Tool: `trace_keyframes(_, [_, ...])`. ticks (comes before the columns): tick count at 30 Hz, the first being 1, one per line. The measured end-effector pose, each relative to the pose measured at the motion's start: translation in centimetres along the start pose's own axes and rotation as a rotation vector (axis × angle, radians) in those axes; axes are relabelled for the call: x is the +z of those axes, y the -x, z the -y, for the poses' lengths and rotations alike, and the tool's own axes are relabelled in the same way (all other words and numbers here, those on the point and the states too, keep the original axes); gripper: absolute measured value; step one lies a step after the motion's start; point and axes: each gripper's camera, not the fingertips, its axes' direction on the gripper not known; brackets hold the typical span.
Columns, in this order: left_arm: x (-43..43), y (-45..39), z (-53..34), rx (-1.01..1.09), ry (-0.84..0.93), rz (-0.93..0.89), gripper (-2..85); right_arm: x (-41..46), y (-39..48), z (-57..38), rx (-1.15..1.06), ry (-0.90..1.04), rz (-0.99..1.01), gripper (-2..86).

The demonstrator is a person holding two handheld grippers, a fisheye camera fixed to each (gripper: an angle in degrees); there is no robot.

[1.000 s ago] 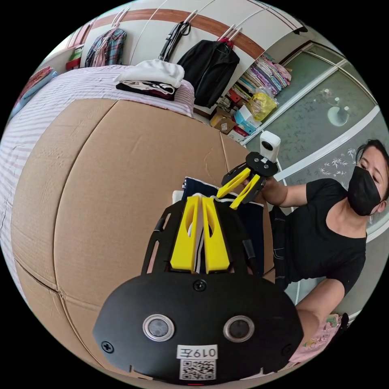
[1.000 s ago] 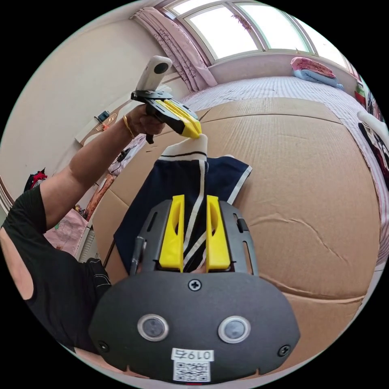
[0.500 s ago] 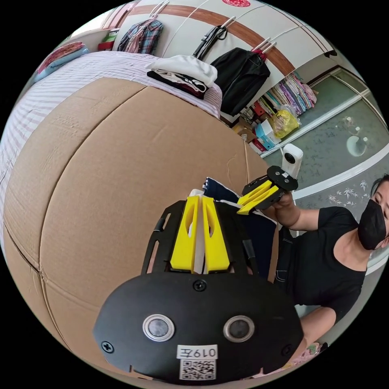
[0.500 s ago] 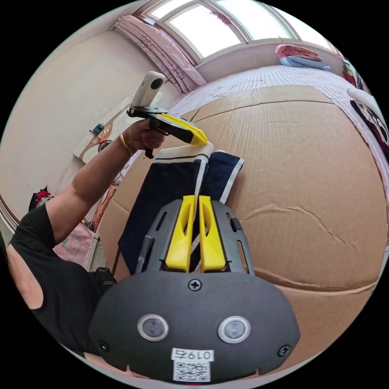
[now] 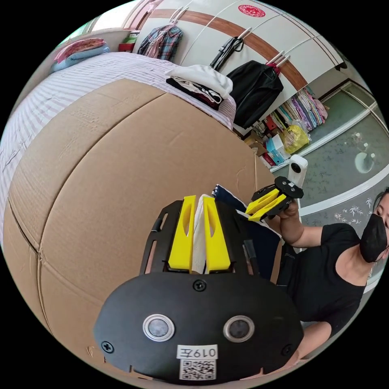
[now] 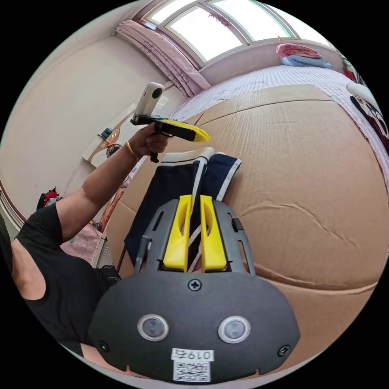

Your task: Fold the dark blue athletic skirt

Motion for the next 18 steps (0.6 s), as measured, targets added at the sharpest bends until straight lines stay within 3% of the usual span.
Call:
trace_keyframes(4, [-1.3,-0.9,0.9,0.067,-0.107,-0.103,7.2,-4.7,-3.2,-1.7,0.109,-0.131,0.035,7.0])
trace_keyframes(11, [8.9,-3.4,6.5,0.147,0.239,0.01,8.3,-5.4,-3.9,-1.5,0.155,-0.054,0.074,7.8])
trace_keyframes(18, [13.3,-4.2,7.3,0.212,0.353,0.039,2.8,-6.8,-3.3,-0.9,0.158,-0.028,0.096,2.5])
